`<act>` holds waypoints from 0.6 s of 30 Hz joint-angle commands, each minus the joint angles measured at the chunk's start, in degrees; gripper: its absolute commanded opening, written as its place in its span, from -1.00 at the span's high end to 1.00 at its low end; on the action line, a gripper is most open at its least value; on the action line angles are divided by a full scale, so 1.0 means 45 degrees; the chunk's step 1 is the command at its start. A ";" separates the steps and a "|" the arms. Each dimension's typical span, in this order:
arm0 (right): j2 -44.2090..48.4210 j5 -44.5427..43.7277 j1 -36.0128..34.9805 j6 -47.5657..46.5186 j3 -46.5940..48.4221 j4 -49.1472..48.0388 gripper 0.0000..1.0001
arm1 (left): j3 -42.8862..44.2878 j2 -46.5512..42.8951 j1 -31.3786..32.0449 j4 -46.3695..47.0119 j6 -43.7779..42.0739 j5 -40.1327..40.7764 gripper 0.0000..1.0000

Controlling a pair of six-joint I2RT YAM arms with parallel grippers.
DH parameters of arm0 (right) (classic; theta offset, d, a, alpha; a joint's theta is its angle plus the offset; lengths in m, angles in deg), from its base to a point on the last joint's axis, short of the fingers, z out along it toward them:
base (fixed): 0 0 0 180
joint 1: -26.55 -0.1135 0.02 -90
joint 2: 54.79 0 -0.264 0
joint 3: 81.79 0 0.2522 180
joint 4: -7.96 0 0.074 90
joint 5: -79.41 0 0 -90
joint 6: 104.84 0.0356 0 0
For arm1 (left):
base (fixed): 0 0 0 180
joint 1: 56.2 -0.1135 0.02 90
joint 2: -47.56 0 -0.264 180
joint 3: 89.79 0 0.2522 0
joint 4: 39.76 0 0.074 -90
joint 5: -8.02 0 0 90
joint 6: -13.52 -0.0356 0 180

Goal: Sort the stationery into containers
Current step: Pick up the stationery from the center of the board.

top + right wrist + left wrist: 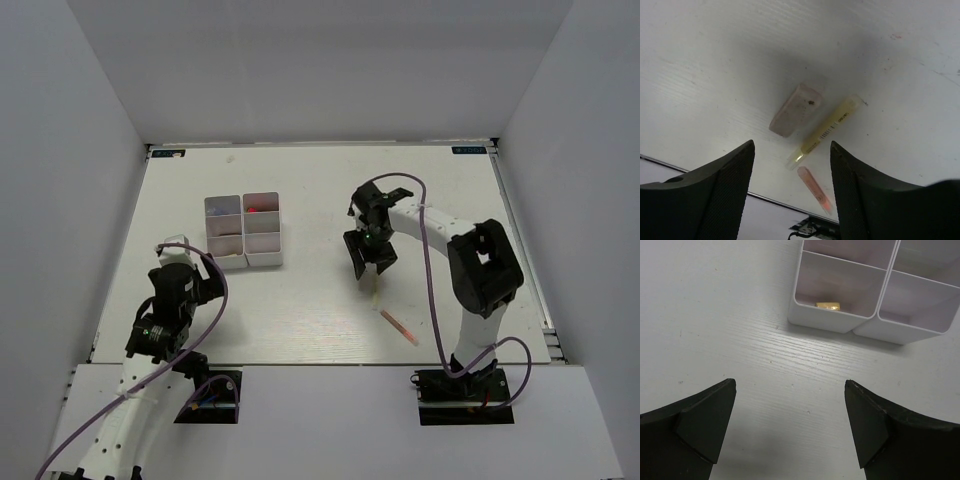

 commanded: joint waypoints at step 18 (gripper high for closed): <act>-0.2417 -0.1141 -0.0559 0.1359 0.0538 -0.0360 0.25 | 0.0220 -0.0338 -0.0061 -0.0031 0.0109 0.0442 -1.00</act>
